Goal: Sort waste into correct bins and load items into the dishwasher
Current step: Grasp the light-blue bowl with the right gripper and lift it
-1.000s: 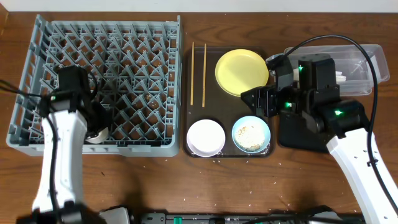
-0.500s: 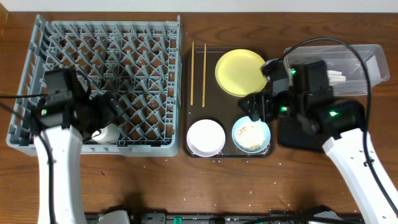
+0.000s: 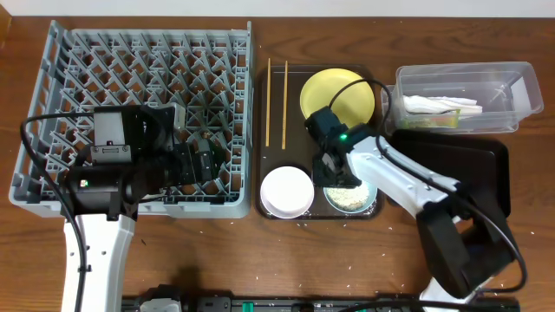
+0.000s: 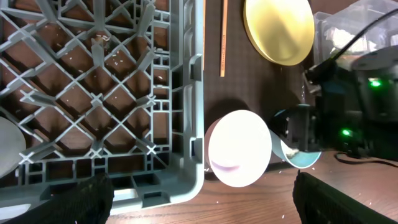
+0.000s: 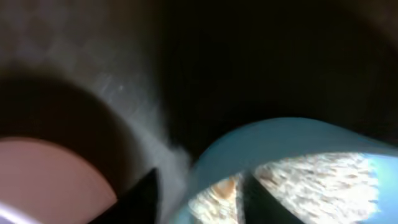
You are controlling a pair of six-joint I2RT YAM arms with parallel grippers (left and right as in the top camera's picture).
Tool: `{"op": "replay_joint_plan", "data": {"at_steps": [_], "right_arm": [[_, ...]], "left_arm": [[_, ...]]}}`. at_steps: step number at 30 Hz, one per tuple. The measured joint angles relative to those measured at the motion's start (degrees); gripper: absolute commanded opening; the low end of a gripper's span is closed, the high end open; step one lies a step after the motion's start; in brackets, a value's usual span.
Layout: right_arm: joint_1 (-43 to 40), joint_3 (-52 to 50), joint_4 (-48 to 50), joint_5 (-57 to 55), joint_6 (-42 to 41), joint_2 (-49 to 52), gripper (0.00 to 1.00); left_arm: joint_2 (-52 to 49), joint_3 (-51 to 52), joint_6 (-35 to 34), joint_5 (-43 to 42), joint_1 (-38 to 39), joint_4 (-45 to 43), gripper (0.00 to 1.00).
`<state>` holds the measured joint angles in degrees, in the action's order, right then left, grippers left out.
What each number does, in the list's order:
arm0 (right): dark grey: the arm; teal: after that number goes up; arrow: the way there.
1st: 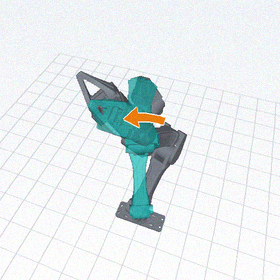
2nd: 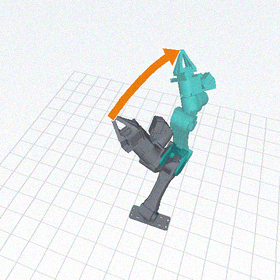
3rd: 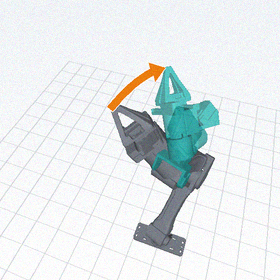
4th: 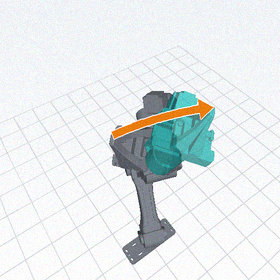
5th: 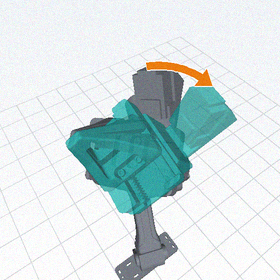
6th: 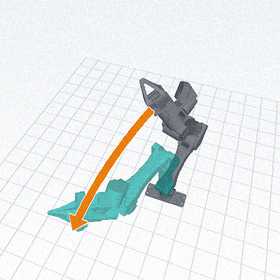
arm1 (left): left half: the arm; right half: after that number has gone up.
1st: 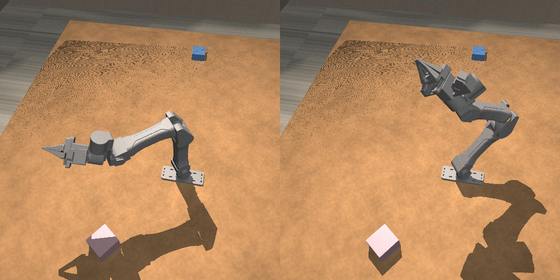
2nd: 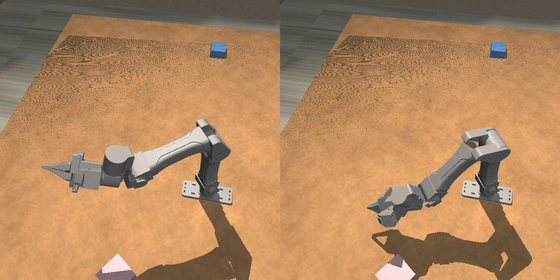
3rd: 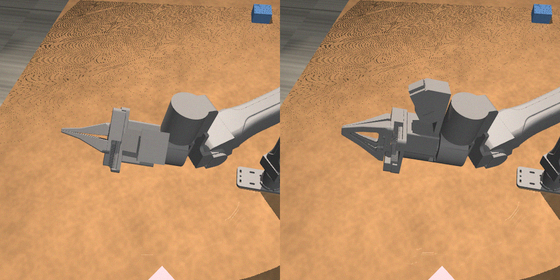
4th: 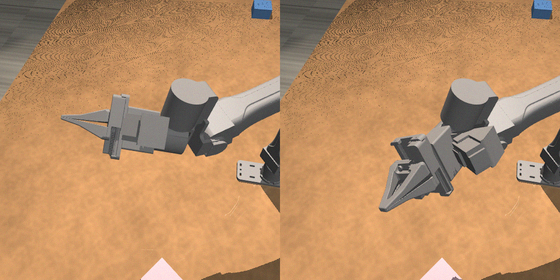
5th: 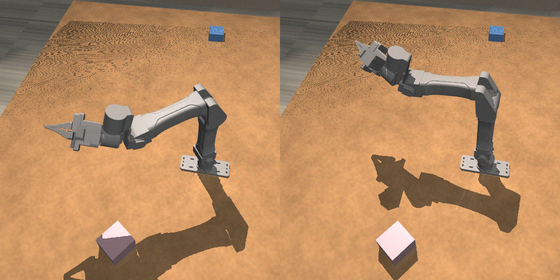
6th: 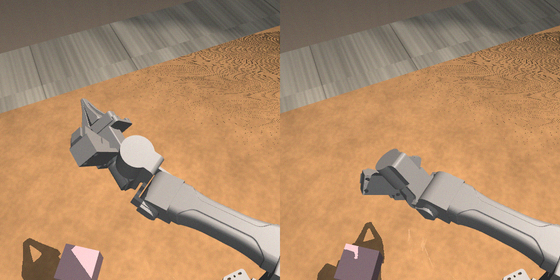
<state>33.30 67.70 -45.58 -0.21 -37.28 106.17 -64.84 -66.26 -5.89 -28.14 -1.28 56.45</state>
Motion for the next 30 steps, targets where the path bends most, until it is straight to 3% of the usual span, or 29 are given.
{"op": "replay_joint_plan", "data": {"at_steps": [2, 4, 7, 8, 9, 10, 17, 19, 25, 30], "right_arm": [[0.0, 0.0, 0.3, 0.0, -1.2, 1.5, 0.06], [0.0, 0.0, -0.4, -1.3, -2.1, 1.2, 0.13], [0.0, 0.0, -1.6, -2.0, -2.4, 1.2, 0.01], [0.0, 0.0, -2.0, -2.5, -2.5, 1.2, 0.04], [0.0, 0.1, -3.0, -3.5, -2.5, 0.7, 0.23], [0.0, 0.1, -3.3, -3.7, -2.4, 0.2, 0.33], [-0.4, 0.0, -3.1, -3.3, -1.0, -0.4, 0.13], [-0.4, 0.0, -2.1, -3.3, -1.0, -0.4, 0.01], [-0.6, 0.0, -2.1, -2.0, -0.1, -1.8, 0.01], [-10.8, -0.2, 0.3, 13.6, 8.8, -12.8, 0.01]], "left_arm": [[0.0, 0.0, 0.2, 0.0, 0.0, 0.0, 0.93], [0.0, 0.0, 0.2, 0.0, 0.0, 0.0, 0.93], [0.0, 0.0, 0.2, 0.0, 0.0, 0.0, 0.93], [0.0, 0.0, 0.2, 0.0, 0.0, 0.0, 0.93], [0.0, 0.0, 0.2, 0.0, 0.0, 0.0, 0.93], [0.0, 0.0, 0.2, 0.0, 0.0, 0.0, 0.93], [0.0, 0.0, 0.2, 0.0, 0.0, 0.0, 0.93], [0.0, 0.0, 0.2, 0.0, 0.0, 0.0, 0.93], [0.0, 0.0, 0.2, 0.0, 0.0, 0.5, 0.93], [0.0, 0.0, 1.3, 0.0, 0.0, 0.6, 0.93]]}}
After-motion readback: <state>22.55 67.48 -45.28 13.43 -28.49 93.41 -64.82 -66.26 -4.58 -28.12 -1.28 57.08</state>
